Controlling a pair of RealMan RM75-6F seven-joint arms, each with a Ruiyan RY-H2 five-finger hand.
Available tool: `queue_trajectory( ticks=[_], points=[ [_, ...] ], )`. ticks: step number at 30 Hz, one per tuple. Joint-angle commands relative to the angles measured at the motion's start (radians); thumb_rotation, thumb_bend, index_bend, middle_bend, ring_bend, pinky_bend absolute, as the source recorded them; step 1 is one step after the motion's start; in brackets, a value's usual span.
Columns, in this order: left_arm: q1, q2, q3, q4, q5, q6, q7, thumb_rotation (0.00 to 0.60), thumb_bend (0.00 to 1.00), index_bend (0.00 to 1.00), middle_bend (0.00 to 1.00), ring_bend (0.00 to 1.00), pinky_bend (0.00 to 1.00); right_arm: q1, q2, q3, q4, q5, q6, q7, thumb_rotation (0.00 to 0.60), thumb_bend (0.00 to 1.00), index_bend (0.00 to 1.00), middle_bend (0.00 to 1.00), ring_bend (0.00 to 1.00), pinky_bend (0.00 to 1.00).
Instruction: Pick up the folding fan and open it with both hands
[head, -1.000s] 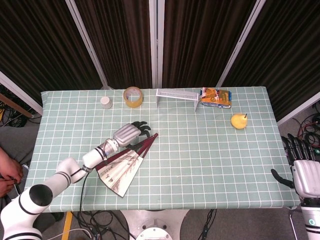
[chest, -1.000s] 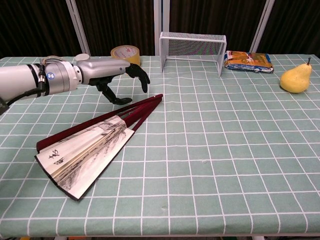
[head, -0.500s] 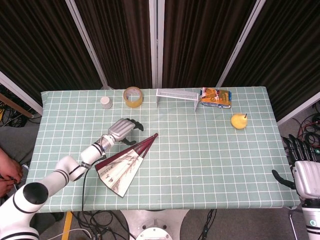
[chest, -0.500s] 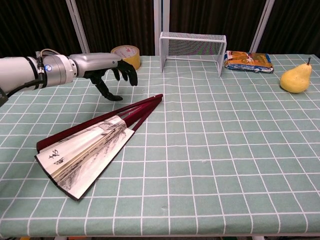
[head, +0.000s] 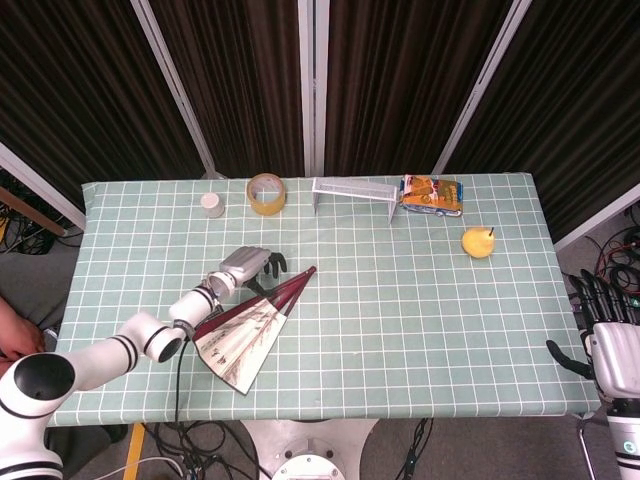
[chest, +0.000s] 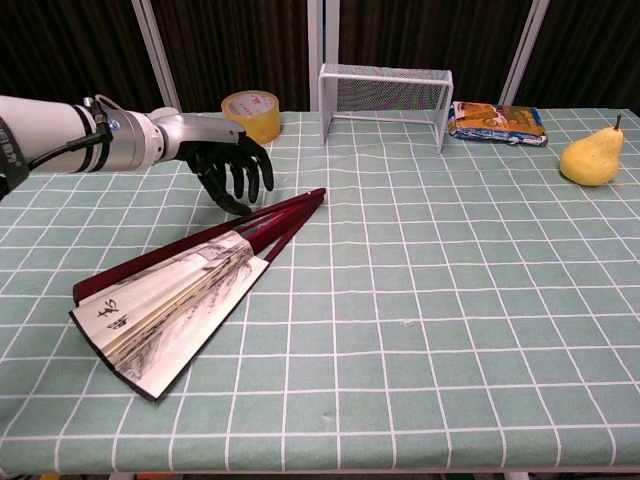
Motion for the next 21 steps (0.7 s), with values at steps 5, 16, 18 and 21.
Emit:
queue_trajectory(
  ticks=[5,16,18,21],
  points=[
    [-0.011,-0.014,-0.014,-0.035,-0.179,-0.005,0.235,0.600,0.17,0.35,0.43,0.41,0.49,-0.001,0.000,-0.001,0.006,0.003,-0.003,0.008,0.600,0.12,0.00,0.00,0.00,0.00],
    [-0.038,-0.025,-0.013,-0.077,-0.427,-0.002,0.419,0.600,0.17,0.35,0.43,0.41,0.51,-0.002,-0.001,-0.001,0.009,0.005,-0.006,0.015,0.600,0.12,0.00,0.00,0.00,0.00],
    [-0.046,-0.025,-0.011,-0.082,-0.454,-0.007,0.437,0.600,0.17,0.35,0.43,0.41,0.51,-0.003,0.001,-0.001,0.009,0.005,-0.004,0.015,0.600,0.12,0.00,0.00,0.00,0.00],
    [-0.056,-0.028,-0.003,-0.085,-0.479,-0.004,0.466,0.600,0.19,0.35,0.43,0.41,0.51,-0.004,0.000,-0.001,0.009,0.004,-0.003,0.016,0.600,0.12,0.00,0.00,0.00,0.00]
  ],
)
